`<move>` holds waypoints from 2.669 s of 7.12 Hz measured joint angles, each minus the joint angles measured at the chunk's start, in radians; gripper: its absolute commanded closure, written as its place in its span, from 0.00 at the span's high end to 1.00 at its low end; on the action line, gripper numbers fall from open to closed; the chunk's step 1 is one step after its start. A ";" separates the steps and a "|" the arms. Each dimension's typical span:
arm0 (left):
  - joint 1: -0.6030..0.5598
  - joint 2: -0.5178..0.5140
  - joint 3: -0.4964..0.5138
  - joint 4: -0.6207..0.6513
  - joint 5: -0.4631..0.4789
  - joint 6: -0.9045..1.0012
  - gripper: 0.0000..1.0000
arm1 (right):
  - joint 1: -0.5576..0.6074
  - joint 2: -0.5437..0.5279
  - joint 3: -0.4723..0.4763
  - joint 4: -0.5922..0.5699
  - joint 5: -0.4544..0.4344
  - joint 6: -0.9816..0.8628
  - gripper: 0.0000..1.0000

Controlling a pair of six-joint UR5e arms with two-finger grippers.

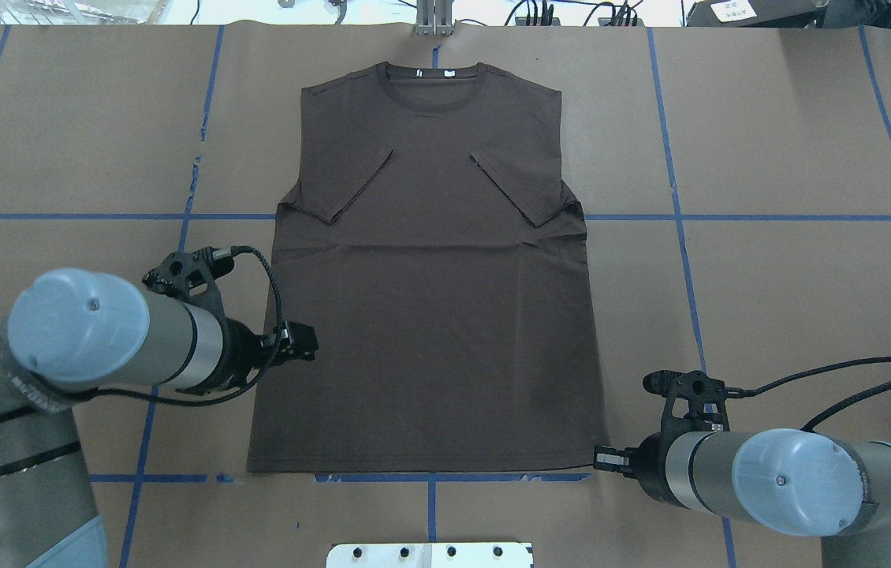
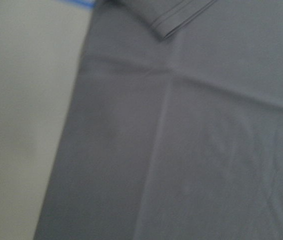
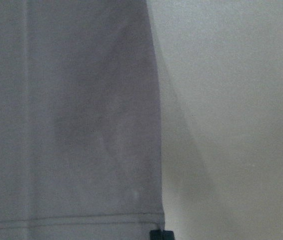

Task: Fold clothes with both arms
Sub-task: 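Move the left gripper down to the hem corner nearest the robot, then grasp both hem corners with the left and right grippers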

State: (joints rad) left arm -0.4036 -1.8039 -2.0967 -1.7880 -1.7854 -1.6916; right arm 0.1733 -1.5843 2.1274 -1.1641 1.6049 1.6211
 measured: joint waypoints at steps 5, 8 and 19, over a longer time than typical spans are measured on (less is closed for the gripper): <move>0.154 0.067 0.039 0.019 0.135 -0.191 0.94 | 0.004 0.002 0.017 0.001 0.005 -0.001 0.00; 0.191 0.063 0.071 0.019 0.148 -0.224 0.86 | 0.007 0.002 0.020 0.001 0.006 -0.001 0.00; 0.216 0.020 0.079 0.077 0.154 -0.244 0.00 | 0.049 -0.004 0.029 0.001 0.037 -0.001 0.00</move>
State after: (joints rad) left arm -0.1878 -1.7834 -2.0173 -1.7113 -1.6316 -1.9357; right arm 0.2226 -1.5886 2.1562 -1.1628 1.6416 1.6199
